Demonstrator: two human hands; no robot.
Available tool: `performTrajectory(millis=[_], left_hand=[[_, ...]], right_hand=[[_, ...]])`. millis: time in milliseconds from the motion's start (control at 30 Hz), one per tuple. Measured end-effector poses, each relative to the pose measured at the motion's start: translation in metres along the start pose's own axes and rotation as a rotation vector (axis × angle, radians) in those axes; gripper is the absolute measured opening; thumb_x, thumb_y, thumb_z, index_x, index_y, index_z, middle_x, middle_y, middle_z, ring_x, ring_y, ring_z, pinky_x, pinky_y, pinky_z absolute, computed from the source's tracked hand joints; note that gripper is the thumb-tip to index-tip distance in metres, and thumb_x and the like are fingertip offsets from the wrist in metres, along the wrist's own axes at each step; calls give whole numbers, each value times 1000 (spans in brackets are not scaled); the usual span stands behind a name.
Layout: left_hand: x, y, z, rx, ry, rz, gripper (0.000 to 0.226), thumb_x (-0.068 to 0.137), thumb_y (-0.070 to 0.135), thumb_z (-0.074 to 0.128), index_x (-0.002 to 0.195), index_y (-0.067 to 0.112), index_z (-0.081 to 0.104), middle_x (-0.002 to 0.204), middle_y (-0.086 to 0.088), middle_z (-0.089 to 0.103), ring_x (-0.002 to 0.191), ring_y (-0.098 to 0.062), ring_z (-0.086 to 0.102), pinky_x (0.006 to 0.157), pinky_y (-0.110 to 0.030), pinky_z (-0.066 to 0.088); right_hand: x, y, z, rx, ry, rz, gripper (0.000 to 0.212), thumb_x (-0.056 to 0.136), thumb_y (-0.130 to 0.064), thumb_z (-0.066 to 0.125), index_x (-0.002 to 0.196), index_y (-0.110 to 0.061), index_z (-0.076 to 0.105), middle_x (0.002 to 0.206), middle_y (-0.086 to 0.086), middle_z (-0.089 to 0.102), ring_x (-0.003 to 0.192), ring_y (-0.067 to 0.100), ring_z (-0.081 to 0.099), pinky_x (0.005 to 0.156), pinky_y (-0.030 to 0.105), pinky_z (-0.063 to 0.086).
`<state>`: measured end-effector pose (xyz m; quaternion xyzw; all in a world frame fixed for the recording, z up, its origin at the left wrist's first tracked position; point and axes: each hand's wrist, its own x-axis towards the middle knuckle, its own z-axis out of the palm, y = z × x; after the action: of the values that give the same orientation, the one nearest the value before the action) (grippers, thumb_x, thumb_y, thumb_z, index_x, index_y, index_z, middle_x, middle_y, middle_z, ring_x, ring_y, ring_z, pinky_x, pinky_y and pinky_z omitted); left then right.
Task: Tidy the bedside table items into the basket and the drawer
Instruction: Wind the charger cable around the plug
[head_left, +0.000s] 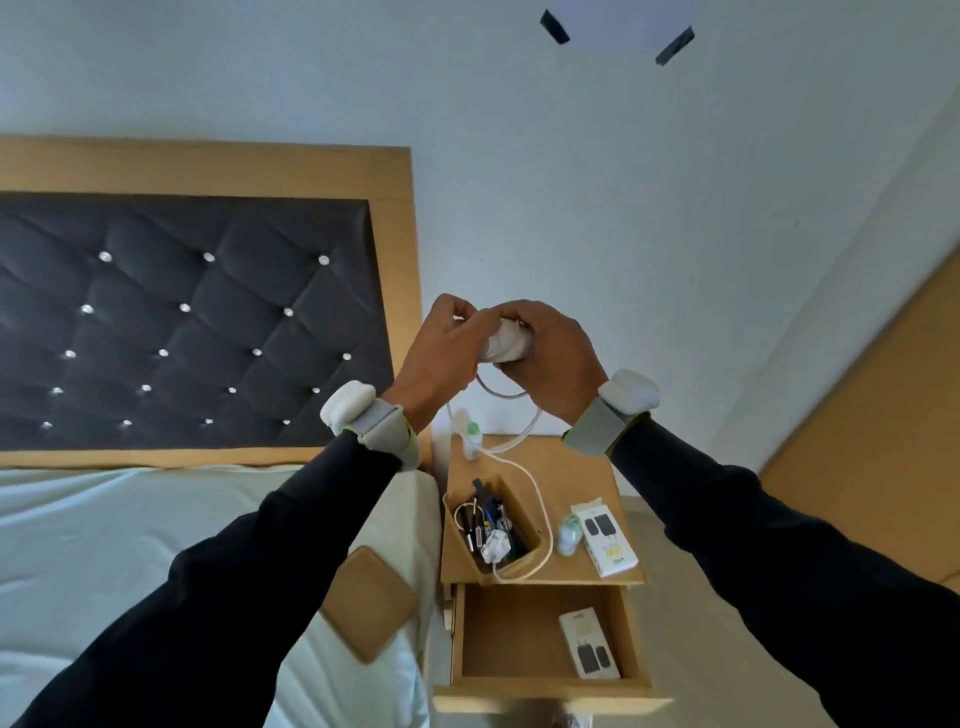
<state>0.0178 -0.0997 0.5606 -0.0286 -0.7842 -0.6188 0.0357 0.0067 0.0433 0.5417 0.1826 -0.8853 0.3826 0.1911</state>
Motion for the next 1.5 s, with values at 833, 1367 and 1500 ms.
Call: performTrajectory(millis=[833,1367,1500], left_hand=[[-94,-12,4,-20,-168,-410,42,91,47,61,92,5,68,80,-13,68,65,-16,66,69,-37,61],[-110,-11,-11,39,-95,-383,36,94,39,58,110,6,58,90,-10,65,75,-17,61,69,-34,59],[-111,-10,-15,36,-101,-406,30,96,39,55,104,9,57,78,-6,64,63,-14,59,67,-36,59]], right_hand=[[-69,4,3,54,-210,-221,39,72,3,66,106,-8,53,111,6,52,82,19,56,64,18,40],[-76,7,-3,324,-259,-404,41,72,-1,72,108,-12,56,112,-1,58,94,15,62,77,29,59],[-70,8,-2,457,-355,-338,47,73,3,74,113,-12,56,119,-2,59,107,11,61,87,23,57]])
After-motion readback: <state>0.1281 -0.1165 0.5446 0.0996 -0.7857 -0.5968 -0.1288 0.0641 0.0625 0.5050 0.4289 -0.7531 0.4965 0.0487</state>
